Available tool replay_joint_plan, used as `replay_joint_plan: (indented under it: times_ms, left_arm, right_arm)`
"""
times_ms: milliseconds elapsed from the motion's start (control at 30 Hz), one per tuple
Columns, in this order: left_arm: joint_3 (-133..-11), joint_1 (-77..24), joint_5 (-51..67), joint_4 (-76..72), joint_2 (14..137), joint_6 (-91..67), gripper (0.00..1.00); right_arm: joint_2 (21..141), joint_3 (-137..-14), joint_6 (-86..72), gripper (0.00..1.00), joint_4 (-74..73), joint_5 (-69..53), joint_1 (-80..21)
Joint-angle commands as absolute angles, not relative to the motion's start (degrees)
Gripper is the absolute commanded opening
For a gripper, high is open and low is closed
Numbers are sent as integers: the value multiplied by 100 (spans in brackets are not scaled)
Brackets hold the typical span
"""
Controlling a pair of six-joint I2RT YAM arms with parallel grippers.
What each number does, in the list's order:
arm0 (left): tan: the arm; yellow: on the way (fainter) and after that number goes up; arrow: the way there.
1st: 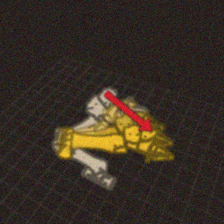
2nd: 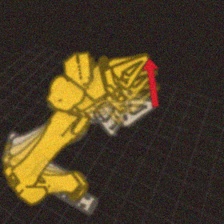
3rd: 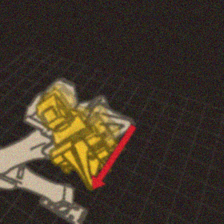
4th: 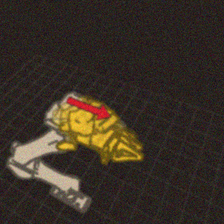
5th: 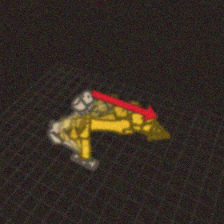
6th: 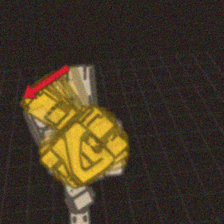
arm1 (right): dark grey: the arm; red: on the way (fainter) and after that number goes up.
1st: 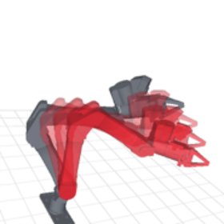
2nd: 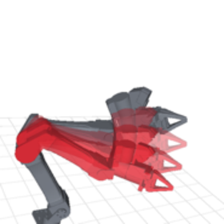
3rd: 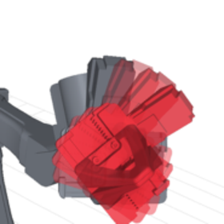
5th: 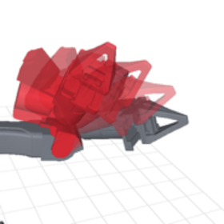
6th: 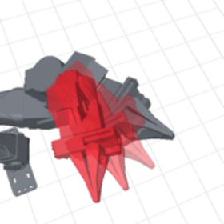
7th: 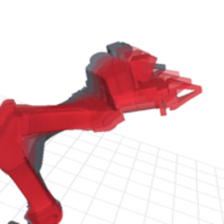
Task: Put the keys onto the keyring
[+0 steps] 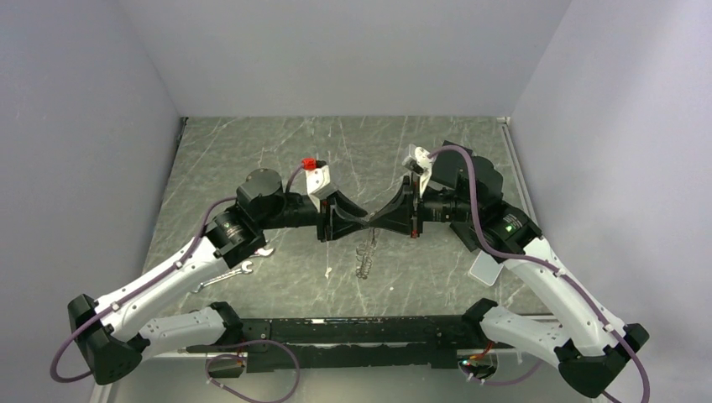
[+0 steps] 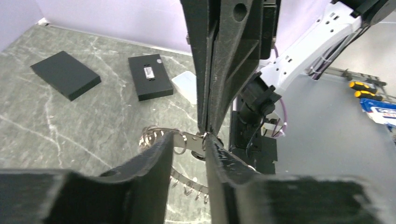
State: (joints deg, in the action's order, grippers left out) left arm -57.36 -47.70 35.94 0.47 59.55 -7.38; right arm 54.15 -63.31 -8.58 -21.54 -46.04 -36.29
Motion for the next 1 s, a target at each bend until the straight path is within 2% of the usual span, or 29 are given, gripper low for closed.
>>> replay_joint_plan:
  times_ms: [0,167,267,300,333,467,633,967]
  left_arm:
    - [-5764,-4777,3316,-27,5713,-835,41]
    - [-5646,-4781,3068,-9,5557,-887,61]
    - [-5649,-4779,2883,391,5444,-822,70]
    - [-5659,-4777,2815,520,5400,-772,80]
    - [-5668,-4774,2704,655,5354,-728,83]
    - [-5535,-4781,2514,873,5174,-653,86]
    - [-5173,-4786,2345,444,5140,-752,86]
    - [-4851,-4925,1703,48,5937,-638,79]
  right_arm:
    - [5429,-6314,-997,0,-2038,-4407,-3682]
    - [5495,-6232,-1032,0,-2098,-4210,-3723]
    - [5544,-6263,-1076,0,-2190,-3949,-3734]
    - [5569,-6292,-1091,0,-2248,-3829,-3735]
    - [5603,-6319,-1128,0,-2310,-3692,-3735]
    - [5832,-6501,-1384,0,-2624,-3200,-3736]
    - [6290,-6892,-1826,0,-3184,-2449,-3735]
    - [7033,-7465,-2502,0,-3787,-1710,-3711]
